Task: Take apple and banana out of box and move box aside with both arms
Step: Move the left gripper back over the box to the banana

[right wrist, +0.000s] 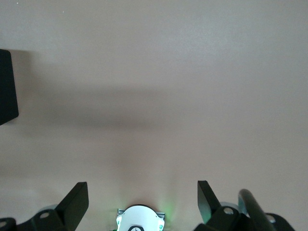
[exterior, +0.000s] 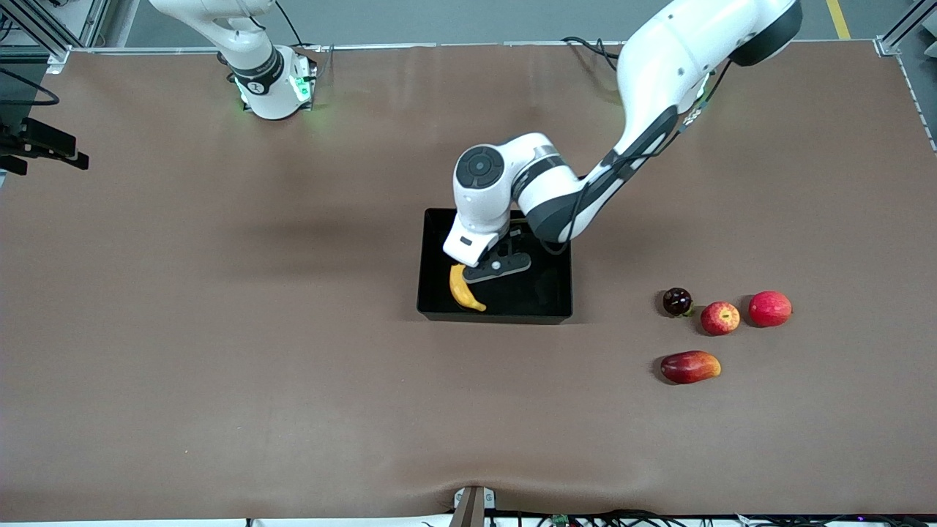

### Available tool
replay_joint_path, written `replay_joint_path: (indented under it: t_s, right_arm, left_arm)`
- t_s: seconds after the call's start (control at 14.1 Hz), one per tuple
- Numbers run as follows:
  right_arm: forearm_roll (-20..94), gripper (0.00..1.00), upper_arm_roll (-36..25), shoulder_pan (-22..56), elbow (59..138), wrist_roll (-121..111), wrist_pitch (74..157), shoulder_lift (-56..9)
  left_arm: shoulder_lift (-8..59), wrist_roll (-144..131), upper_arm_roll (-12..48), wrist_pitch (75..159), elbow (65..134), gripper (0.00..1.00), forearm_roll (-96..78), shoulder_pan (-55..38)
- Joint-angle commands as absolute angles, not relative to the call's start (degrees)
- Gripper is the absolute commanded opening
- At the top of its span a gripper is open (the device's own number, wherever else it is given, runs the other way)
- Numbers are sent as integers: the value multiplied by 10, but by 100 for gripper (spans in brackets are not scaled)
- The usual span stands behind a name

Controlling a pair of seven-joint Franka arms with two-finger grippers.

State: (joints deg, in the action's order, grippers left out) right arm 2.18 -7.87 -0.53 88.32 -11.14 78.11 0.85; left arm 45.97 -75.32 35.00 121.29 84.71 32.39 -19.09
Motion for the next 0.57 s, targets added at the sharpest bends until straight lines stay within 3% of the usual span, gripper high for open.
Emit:
replay_joint_path:
  t_s: [0.0,0.5]
  right_arm:
    - [31,100,-74,-14,893,-111,780,18]
    - [31,100,-74,-14,893,-111,780,18]
  left_arm:
    - [483,-757,332,1240,816,100,320,-214]
    - [519,-705,323,1291,817,100,326,-222]
